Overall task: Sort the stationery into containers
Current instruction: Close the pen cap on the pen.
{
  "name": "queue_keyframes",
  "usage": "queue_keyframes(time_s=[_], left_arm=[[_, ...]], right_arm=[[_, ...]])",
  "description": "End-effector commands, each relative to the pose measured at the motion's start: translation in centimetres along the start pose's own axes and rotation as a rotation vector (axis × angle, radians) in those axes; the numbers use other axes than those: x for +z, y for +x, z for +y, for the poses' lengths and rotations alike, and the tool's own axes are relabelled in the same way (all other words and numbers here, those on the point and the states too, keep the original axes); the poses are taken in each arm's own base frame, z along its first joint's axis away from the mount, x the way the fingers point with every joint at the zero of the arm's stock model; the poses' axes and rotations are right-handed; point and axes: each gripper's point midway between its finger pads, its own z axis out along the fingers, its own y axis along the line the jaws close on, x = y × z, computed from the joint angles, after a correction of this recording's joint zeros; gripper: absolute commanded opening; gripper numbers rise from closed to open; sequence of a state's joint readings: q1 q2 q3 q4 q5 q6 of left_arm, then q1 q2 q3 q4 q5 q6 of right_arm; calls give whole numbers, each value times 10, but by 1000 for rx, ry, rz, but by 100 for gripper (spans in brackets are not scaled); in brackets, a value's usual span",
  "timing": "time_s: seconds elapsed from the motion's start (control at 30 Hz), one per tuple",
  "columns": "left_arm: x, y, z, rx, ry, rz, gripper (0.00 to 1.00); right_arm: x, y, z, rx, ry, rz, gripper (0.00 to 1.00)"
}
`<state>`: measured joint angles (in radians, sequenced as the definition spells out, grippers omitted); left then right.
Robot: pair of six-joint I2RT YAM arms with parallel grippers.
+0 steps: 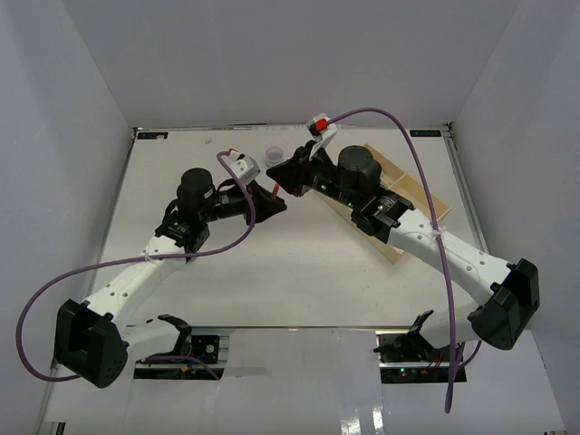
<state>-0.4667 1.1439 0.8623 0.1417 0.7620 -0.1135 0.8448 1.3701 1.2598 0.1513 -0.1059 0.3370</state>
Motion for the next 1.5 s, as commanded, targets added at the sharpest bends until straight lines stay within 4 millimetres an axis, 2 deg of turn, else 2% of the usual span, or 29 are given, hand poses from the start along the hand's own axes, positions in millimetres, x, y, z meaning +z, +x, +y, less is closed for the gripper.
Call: queue_keyframes(time_s=[0.0, 0.2, 0.37, 0.43, 0.7, 1.23, 1.47], left_arm=[[-2, -67, -15, 117, 36, -142, 0], [1, -82, -18, 156, 39, -165, 0], [3, -100, -19, 228, 26, -196, 0], [2, -105, -17, 254, 9, -203, 0], [-1, -131, -9, 355, -49, -234, 0], [3, -163, -2, 418, -85, -277, 0], [-3, -179, -2, 457, -120, -315, 0]], right_arm=[[-2, 67, -18, -11, 54, 211, 8], [-10, 105, -27, 24, 86, 355, 8], [-17, 126, -23, 53, 63, 463, 8], [-19, 129, -19, 61, 41, 489, 8], [-35, 155, -22, 78, 54, 595, 8], [-51, 198, -18, 101, 28, 732, 8], [-58, 215, -20, 110, 29, 782, 8]])
